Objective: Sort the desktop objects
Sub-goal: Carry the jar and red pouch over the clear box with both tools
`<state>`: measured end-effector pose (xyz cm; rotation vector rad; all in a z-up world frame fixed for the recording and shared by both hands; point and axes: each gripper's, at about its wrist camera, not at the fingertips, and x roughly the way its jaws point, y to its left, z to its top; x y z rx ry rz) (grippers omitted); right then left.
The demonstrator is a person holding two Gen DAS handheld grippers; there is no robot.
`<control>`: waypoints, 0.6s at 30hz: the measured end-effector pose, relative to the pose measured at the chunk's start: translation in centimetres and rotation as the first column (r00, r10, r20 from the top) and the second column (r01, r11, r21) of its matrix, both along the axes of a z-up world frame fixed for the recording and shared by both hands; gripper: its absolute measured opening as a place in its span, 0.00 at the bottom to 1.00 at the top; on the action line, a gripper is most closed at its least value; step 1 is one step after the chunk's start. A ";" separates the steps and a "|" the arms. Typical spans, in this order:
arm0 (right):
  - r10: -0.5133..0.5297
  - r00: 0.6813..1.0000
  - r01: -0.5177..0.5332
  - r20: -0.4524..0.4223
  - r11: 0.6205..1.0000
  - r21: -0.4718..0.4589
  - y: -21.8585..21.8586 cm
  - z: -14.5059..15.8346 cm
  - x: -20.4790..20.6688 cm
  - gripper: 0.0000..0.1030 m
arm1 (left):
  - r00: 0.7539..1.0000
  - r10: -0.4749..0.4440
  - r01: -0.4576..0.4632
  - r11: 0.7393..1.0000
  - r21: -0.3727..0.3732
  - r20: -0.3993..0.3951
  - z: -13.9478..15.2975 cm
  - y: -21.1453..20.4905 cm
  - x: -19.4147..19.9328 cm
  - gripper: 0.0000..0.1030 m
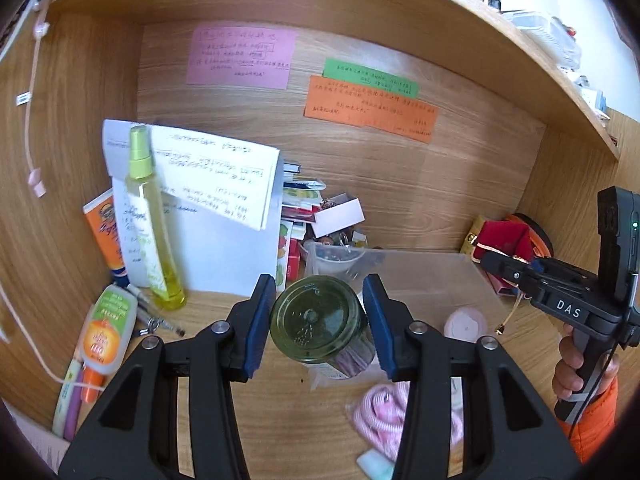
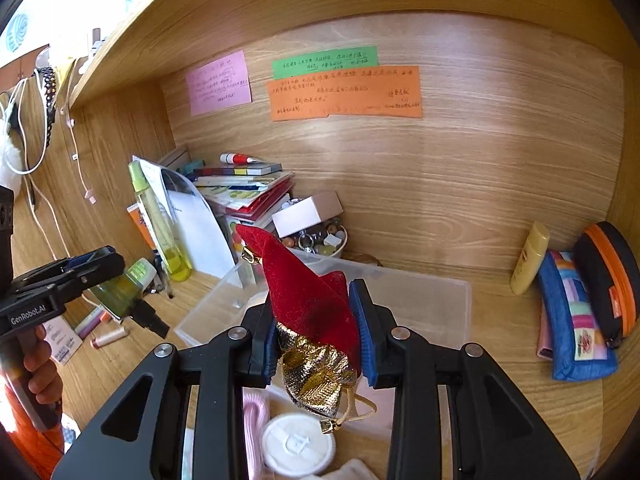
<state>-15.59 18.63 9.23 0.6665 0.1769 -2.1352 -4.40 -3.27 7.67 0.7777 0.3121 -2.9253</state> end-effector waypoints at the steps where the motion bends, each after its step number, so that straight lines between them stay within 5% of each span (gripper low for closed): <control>1: 0.001 1.000 -0.001 0.001 1.000 0.000 -0.3 0.0 -0.1 0.28 | 1.000 -0.007 0.007 1.000 0.000 0.006 -0.1 0.1 -0.6 0.43; 18: -0.028 0.996 0.014 0.086 0.987 0.158 -3.1 -6.2 -3.5 0.28 | 0.994 -0.036 0.041 0.998 -0.045 0.103 -3.9 1.7 -6.3 0.41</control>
